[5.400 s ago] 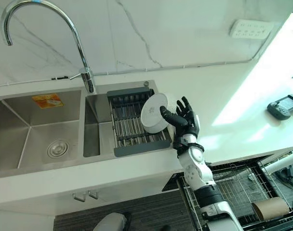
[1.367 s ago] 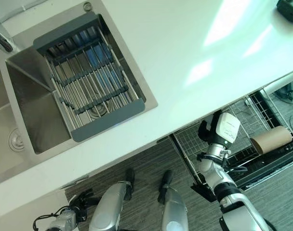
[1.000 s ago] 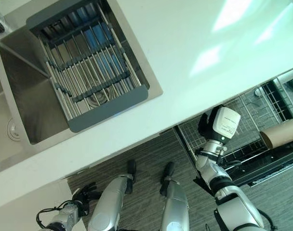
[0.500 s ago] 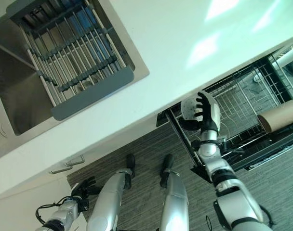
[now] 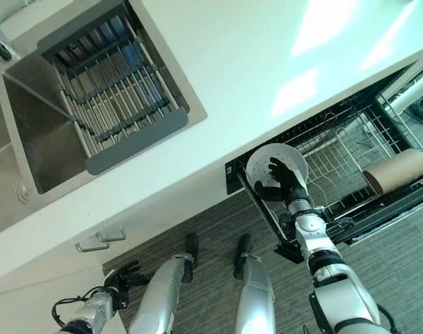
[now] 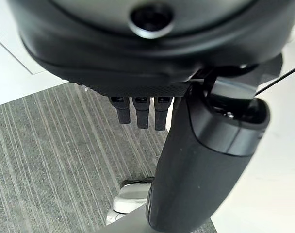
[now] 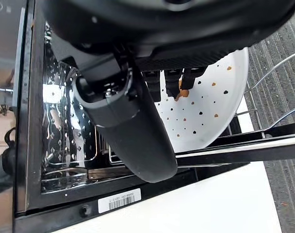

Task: Place the dishes in the dishwasher.

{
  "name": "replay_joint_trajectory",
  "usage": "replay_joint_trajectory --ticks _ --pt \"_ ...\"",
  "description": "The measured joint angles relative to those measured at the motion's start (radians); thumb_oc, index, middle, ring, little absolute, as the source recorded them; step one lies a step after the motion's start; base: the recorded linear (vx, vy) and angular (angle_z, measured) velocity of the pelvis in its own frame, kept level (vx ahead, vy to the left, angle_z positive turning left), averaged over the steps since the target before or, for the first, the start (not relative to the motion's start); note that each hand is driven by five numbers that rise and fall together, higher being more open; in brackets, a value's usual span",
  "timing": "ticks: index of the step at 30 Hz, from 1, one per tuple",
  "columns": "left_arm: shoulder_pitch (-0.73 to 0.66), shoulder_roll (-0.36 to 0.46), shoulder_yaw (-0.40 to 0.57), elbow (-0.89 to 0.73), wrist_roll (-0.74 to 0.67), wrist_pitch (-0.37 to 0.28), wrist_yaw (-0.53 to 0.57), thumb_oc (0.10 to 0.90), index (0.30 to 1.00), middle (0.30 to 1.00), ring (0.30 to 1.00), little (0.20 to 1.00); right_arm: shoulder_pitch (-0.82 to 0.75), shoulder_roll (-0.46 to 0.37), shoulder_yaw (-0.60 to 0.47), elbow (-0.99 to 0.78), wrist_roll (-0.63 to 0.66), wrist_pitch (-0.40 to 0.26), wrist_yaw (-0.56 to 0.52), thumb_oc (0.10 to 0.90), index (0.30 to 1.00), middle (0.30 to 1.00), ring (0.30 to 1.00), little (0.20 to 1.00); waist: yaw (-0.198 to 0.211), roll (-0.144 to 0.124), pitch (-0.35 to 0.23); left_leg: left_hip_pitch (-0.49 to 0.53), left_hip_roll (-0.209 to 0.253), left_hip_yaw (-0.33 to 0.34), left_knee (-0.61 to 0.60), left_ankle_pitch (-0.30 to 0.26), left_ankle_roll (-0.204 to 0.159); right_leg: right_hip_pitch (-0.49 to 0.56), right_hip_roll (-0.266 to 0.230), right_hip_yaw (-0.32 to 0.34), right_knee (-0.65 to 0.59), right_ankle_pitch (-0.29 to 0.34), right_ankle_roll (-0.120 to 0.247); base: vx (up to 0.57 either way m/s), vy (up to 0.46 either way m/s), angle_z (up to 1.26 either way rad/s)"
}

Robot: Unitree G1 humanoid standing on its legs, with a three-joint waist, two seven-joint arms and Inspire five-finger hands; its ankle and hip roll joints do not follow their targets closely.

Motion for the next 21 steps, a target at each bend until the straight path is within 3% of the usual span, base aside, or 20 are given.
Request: replay_joint_trajectory --ticks 5,8,12,14,16,21 --pt "0.013 -0.008 0.010 -0.001 -0.002 -0.001 0.004 0.800 0.900 0.900 0.900 0.900 0.124 0.086 -0.022 -0.115 0.032 0.023 -0.159 0.800 0.900 0.900 0.900 0.900 -0.006 0.002 -0.001 0.081 0.005 0.002 -0.031 0.000 0.000 0.084 0.013 -0.001 -0.041 0.001 0.001 0.02 0.039 -0.02" --pt "0.042 -0.037 0.059 0.003 -0.008 -0.006 0.027 0.800 0.900 0.900 0.900 0.900 0.279 0.112 -0.036 -0.252 0.039 0.008 -0.247 0.800 0.900 0.900 0.900 0.900 -0.013 0.001 0.000 0.143 0.021 0.011 -0.032 -0.020 0.001 0.167 0.035 -0.001 -0.096 0.013 0.009 0.04 0.042 -0.08" --pt "0.100 -0.053 0.081 0.053 -0.009 -0.027 0.039 0.800 0.900 0.900 0.900 0.900 0.408 0.143 -0.114 -0.409 0.036 -0.067 -0.402 0.800 0.900 0.900 0.900 0.900 -0.064 -0.007 -0.004 0.214 0.033 0.023 -0.048 -0.042 -0.007 0.267 0.060 0.006 -0.184 0.041 0.023 0.09 0.028 -0.14" --pt "0.139 -0.076 0.141 0.067 -0.009 -0.045 0.046 0.800 0.900 0.900 0.900 0.900 0.485 0.143 -0.165 -0.565 0.010 -0.097 -0.492 0.800 0.900 0.900 0.900 0.900 -0.086 -0.014 -0.014 0.245 0.040 0.030 -0.059 -0.048 -0.008 0.306 0.078 0.021 -0.232 0.060 0.027 0.07 0.002 -0.16" --pt "0.188 -0.078 0.156 0.083 -0.008 -0.047 0.050 0.800 0.900 0.900 0.900 0.900 0.511 0.143 -0.192 -0.633 -0.030 -0.151 -0.556 0.800 0.900 0.900 0.900 0.900 -0.110 -0.038 -0.067 0.245 0.049 0.045 -0.065 -0.054 -0.009 0.310 0.089 0.032 -0.255 0.069 0.028 0.08 -0.013 -0.22" --pt "0.236 -0.081 0.196 0.123 0.024 -0.057 0.050 0.800 0.900 0.900 0.900 0.900 0.583 0.142 -0.228 -0.775 -0.166 -0.207 -0.637 0.800 0.900 0.900 0.900 0.900 -0.113 -0.077 -0.163 0.307 0.065 0.071 -0.063 -0.082 -0.016 0.355 0.105 0.058 -0.254 0.054 0.020 0.11 -0.038 -0.18"
